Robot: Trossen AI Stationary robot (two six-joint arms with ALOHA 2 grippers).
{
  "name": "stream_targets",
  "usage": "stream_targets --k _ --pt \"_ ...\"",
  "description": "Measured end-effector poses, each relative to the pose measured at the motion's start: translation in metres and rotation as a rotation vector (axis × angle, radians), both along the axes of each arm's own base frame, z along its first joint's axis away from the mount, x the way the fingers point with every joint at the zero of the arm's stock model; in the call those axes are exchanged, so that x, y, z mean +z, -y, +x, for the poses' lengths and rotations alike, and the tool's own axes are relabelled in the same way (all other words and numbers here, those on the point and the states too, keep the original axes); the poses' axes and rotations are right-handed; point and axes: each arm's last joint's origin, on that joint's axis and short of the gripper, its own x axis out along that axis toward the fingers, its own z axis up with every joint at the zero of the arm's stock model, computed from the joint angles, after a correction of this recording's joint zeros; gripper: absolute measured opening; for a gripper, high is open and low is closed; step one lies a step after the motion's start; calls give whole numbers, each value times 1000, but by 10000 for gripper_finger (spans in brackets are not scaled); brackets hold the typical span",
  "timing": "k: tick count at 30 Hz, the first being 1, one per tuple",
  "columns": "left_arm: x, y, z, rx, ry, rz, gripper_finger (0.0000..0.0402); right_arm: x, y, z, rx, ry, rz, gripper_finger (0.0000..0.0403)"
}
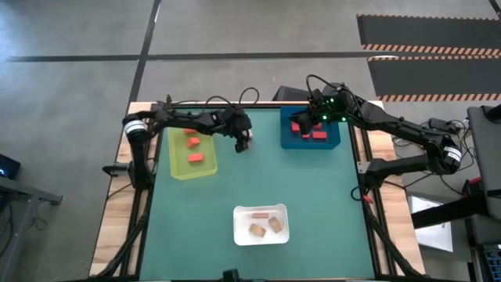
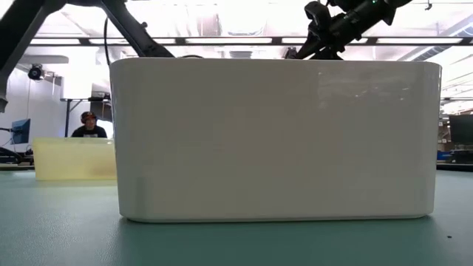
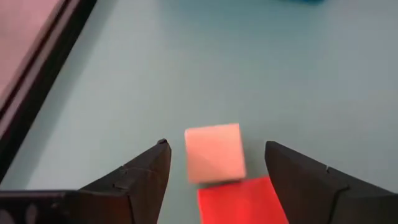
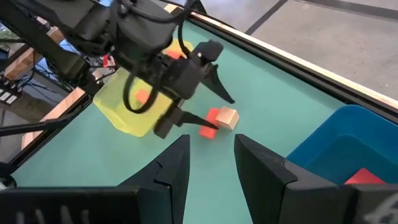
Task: Sort & place blocks by color
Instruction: Put the brown block into the white bin
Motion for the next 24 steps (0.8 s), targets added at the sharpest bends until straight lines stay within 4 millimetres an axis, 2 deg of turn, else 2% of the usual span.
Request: stream_targets --k 8,12,19,24 --pt "-13 -3 0 31 -20 -25 236 0 0 0 -4 1 7 116" --pt "-13 -4 1 31 -19 -25 202 0 0 0 -5 1 7 116" --pt "-13 -3 1 33 -19 -29 120 0 0 0 -5 0 4 116" --pt "-4 -3 -1 79 11 -61 119 0 -1 0 1 0 0 116"
